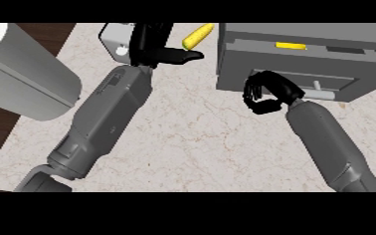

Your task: Pick up the cup, place it into the drawer and close the drawer

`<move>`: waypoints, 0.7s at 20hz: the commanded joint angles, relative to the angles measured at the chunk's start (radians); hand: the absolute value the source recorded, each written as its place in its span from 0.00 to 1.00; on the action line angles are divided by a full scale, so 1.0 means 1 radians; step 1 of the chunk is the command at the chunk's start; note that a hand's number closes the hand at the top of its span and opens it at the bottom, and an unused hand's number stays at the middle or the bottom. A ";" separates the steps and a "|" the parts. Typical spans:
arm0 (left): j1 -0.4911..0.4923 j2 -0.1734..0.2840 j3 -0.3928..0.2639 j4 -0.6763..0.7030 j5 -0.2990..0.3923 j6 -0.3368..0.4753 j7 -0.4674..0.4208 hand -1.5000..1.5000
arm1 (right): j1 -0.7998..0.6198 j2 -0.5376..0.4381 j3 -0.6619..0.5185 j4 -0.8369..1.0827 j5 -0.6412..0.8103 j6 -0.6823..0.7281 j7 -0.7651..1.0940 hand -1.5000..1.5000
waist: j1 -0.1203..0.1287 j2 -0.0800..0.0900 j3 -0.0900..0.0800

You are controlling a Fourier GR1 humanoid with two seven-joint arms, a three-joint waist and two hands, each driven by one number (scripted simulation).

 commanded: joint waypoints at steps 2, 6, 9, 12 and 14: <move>0.081 0.037 -0.011 -0.057 0.000 -0.044 0.008 0.00 | -0.141 -0.038 -0.119 0.172 -0.041 -0.056 -0.085 1.00 | 0.036 0.008 0.002; 0.076 0.078 -0.006 -0.091 0.010 -0.064 0.056 0.00 | -0.236 -0.070 -0.171 0.252 -0.051 -0.092 -0.076 1.00 | 0.057 0.014 0.003; 0.100 0.088 -0.020 -0.100 -0.004 -0.089 0.035 0.00 | -0.279 -0.102 -0.210 0.264 -0.084 -0.064 -0.036 1.00 | 0.075 0.023 0.002; 0.124 0.075 -0.021 -0.121 0.010 -0.104 0.042 0.00 | -0.273 -0.117 -0.229 0.262 -0.106 -0.055 -0.041 1.00 | 0.089 0.026 0.002; 0.119 0.099 -0.022 -0.124 0.001 -0.108 0.046 0.00 | -0.292 -0.127 -0.244 0.253 -0.125 -0.033 -0.031 1.00 | 0.091 0.026 0.002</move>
